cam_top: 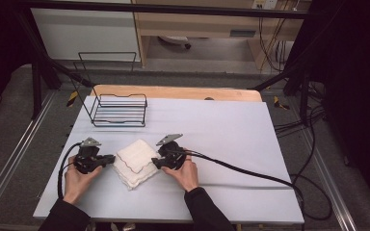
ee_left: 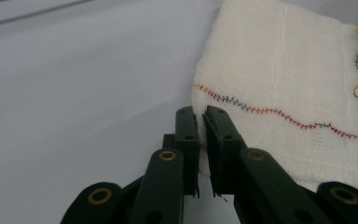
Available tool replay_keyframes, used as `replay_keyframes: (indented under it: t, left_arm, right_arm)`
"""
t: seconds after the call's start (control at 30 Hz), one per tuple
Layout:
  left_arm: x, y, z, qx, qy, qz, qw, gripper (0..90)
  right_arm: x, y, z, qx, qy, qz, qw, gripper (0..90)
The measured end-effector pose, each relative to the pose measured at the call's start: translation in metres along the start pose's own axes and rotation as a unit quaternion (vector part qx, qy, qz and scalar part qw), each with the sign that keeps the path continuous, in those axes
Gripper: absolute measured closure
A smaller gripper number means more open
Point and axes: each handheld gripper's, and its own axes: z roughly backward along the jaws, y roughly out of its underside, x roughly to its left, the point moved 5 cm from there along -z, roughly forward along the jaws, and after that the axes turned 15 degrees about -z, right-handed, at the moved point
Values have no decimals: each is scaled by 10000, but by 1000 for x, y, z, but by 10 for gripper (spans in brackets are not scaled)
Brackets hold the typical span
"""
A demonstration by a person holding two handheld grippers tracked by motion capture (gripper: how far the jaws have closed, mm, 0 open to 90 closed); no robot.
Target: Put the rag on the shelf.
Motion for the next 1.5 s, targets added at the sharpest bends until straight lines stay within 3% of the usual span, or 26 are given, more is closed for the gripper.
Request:
replay_keyframes:
  t: [0.1,0.13,0.2,0.37,0.5,0.53,0.6,0.77,0.8,0.83,0.87,0.9,0.93,1.0,1.17,1.33,1.4,1.5]
  left_arm:
    - [0,0,0,-13,21,16,10000,834]
    - [1,0,0,-12,42,31,10000,834]
    - [1,0,0,-15,43,40,10000,833]
    - [2,-1,1,-45,44,70,10000,834]
    - [6,-4,2,-178,33,184,9997,835]
    - [7,-5,0,-147,10,177,9997,835]
    - [7,-6,-3,-123,-5,236,9996,833]
    - [7,-5,-2,-106,-219,266,9994,757]
    - [7,-4,1,-126,-271,330,9990,653]
    - [7,-3,2,-164,-275,380,9988,653]
    - [8,-2,5,-222,-329,487,9980,594]
    - [8,0,6,-240,-348,534,9977,594]
    - [8,2,6,-313,-317,687,9966,563]
    - [8,2,3,-321,-296,800,9958,555]
    - [6,-1,-3,-345,-307,835,9954,590]
    - [1,-1,-7,-317,-325,851,9953,669]
    - [0,-1,-7,-319,-339,874,9951,687]
    - [-2,-1,-8,-329,-336,873,9951,711]
  right_arm:
    - [-3,4,-4,80,-29,-66,9999,599]
    - [-2,8,-7,59,-180,-223,9996,660]
    - [-1,9,-7,69,-254,-258,9993,711]
    - [3,11,-1,173,-301,-324,9989,825]
    - [8,14,4,244,-335,-393,9984,833]
    - [15,18,10,304,-483,-523,9970,834]
    - [20,23,13,325,-526,-618,9962,832]
    - [22,29,11,290,-371,-688,9965,814]
    - [21,28,11,253,-339,-604,9973,769]
    - [21,28,11,253,-339,-604,9973,769]
    - [19,25,12,157,-324,-467,9983,704]
    - [19,25,12,157,-324,-467,9983,704]
    - [18,21,15,14,-326,-364,9988,658]
    - [17,16,16,-101,-375,-333,9987,591]
    - [8,0,12,-357,-414,-373,9978,486]
    - [-5,-15,3,-569,-389,-582,9959,407]
    - [-9,-21,-2,-615,-407,-671,9950,401]
    - [-11,-29,-10,-511,-325,-599,9964,363]
